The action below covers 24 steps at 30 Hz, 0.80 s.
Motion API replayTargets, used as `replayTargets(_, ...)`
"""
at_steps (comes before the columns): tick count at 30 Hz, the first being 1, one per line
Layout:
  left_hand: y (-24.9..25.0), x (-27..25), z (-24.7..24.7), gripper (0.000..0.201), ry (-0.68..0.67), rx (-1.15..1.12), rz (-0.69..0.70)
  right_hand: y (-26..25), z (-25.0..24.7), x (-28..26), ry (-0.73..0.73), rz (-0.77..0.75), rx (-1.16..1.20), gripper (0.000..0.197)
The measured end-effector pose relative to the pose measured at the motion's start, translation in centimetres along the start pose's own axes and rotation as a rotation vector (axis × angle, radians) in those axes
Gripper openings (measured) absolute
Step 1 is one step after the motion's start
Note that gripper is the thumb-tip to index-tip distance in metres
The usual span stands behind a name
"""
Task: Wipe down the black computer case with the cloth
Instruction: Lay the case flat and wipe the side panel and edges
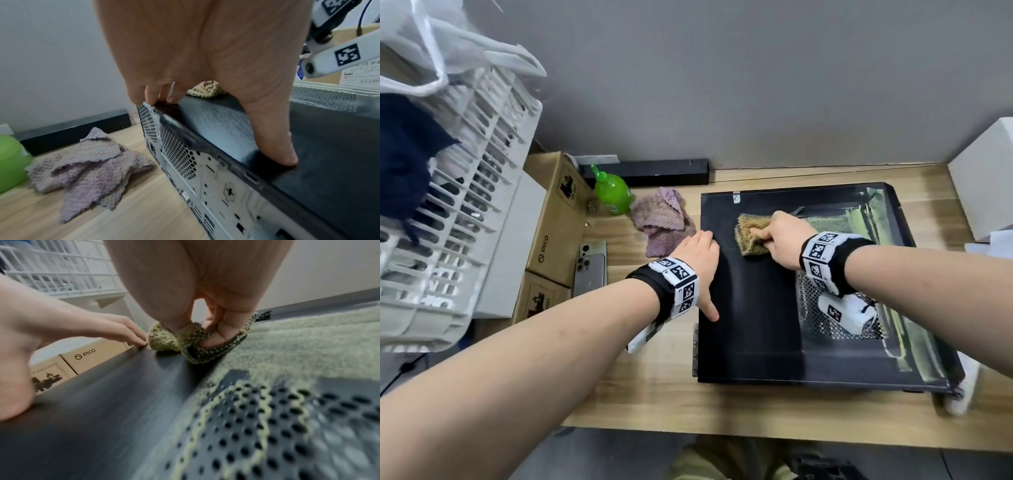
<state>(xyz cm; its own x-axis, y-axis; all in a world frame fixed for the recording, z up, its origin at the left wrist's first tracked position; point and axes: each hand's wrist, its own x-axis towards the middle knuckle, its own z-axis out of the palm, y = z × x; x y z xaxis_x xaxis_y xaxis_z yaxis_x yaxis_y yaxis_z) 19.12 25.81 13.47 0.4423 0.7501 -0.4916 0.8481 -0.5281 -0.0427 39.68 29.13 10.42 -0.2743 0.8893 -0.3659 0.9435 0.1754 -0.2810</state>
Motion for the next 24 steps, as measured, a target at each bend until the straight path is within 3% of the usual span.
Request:
replayTargets(6,0.2,0.0,-0.1,0.140,-0.002,-0.029,-0.016,-1.5,2.5,-11.0,-0.095,-0.220,0.121,0.025)
replayTargets(10,0.3,-0.1,-0.2,0.142,-0.012,-0.040,-0.021,-1.5,4.8,-15.8,-0.202,-0.344,0.106,0.038)
replayTargets(14,0.4,-0.2,-0.2,0.142,-0.014,-0.043,-0.024,-1.4,4.4,-14.9,-0.202,-0.326,0.104,0.036)
replayTargets(20,0.5,-0.1,-0.1,0.141,-0.019,-0.042,-0.006,2.2,-1.4,-7.3,-0.028,-0.027,0.149,0.031)
replayTargets(24,0.8,-0.1,-0.3,0.143,-0.042,-0.017,-0.014,4.4,-2.6,-3.4,0.029,0.106,0.035,0.032)
